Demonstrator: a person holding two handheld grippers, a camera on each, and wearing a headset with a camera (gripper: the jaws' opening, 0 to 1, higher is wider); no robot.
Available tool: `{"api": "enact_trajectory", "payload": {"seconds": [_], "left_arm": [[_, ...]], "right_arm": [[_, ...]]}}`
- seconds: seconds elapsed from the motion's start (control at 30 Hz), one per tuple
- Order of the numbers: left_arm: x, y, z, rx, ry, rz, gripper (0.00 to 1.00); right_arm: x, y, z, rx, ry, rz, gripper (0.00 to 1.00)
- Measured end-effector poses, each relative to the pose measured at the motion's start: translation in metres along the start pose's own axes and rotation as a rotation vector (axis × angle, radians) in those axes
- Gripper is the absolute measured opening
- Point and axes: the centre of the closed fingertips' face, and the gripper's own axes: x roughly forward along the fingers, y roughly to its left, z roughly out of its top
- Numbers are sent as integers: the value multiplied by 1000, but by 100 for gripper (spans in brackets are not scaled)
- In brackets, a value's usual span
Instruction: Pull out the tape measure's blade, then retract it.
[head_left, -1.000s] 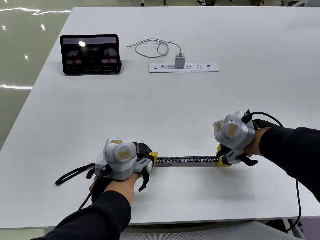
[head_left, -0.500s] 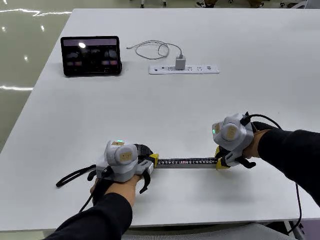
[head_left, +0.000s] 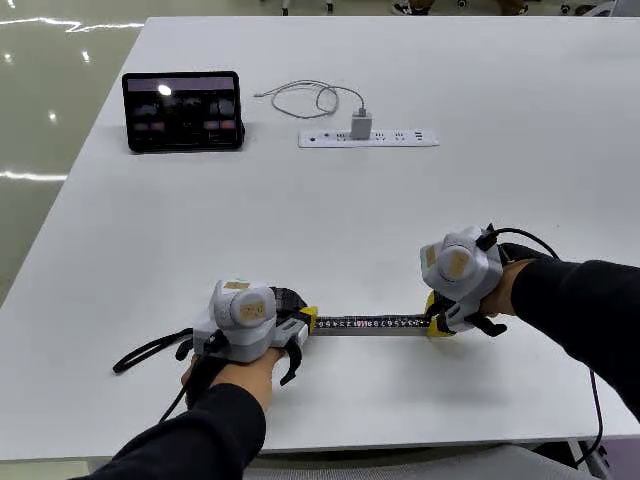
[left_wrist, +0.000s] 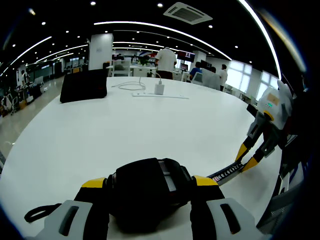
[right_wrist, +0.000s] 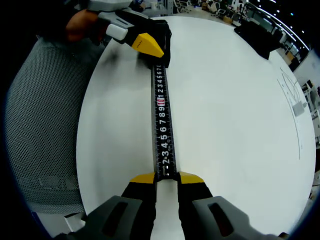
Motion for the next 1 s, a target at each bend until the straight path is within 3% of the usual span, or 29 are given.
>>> {"api": "enact_trajectory", "payload": {"seconds": [1.0], "left_arm": [[0,0,0,-2,7,-3,62]], "right_arm": [[5,2,17,-2,-33,8,11]]}}
